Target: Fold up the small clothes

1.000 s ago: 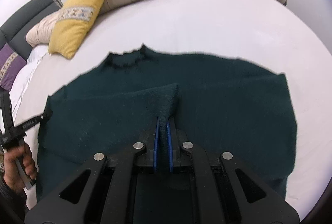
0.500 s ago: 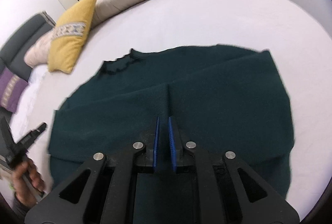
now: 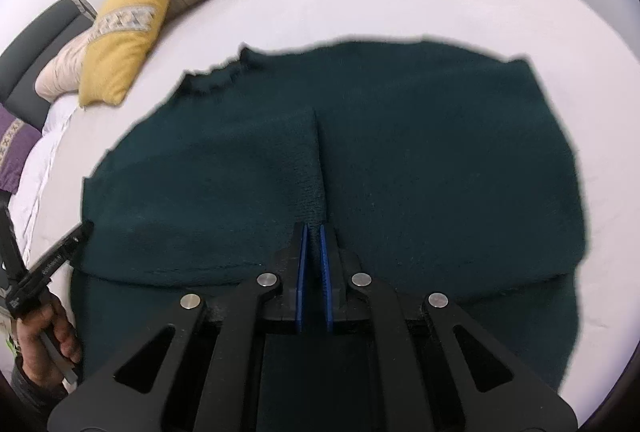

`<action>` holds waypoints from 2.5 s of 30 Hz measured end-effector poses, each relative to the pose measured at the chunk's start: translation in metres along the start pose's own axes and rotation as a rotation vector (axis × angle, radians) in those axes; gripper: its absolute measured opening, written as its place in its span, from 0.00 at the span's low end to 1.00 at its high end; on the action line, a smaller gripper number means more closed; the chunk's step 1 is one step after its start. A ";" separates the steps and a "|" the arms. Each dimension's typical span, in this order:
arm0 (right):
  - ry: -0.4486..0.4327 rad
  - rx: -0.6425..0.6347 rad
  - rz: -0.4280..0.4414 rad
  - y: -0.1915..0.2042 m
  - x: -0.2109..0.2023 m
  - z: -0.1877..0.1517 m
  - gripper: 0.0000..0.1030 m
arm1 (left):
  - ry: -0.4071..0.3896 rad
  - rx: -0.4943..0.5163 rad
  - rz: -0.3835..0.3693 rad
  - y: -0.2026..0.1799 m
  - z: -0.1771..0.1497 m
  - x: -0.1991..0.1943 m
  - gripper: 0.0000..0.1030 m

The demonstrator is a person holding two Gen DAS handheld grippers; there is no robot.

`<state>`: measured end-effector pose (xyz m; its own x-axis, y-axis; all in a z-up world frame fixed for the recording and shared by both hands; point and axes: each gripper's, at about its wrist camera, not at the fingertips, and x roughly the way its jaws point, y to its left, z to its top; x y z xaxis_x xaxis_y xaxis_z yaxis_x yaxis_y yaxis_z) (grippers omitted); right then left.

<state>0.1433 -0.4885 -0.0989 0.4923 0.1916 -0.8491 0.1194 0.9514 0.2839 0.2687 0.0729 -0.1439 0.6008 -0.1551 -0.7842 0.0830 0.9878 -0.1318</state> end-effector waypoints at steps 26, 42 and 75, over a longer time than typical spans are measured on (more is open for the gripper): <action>-0.048 0.153 0.151 -0.123 -0.230 -0.251 0.57 | 0.234 -0.204 -0.321 0.057 -0.215 -0.188 0.71; 0.106 0.286 0.170 -0.173 -0.224 -0.303 0.47 | 0.326 -0.244 -0.385 0.056 -0.226 -0.184 0.32; -0.177 0.419 0.467 -0.137 -0.262 -0.162 0.06 | 0.087 -0.541 -0.749 0.067 -0.111 -0.218 0.06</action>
<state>-0.1417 -0.6296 0.0122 0.7041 0.4858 -0.5179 0.1665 0.5960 0.7855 0.0551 0.1710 -0.0486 0.4767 -0.7725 -0.4196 0.0301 0.4914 -0.8704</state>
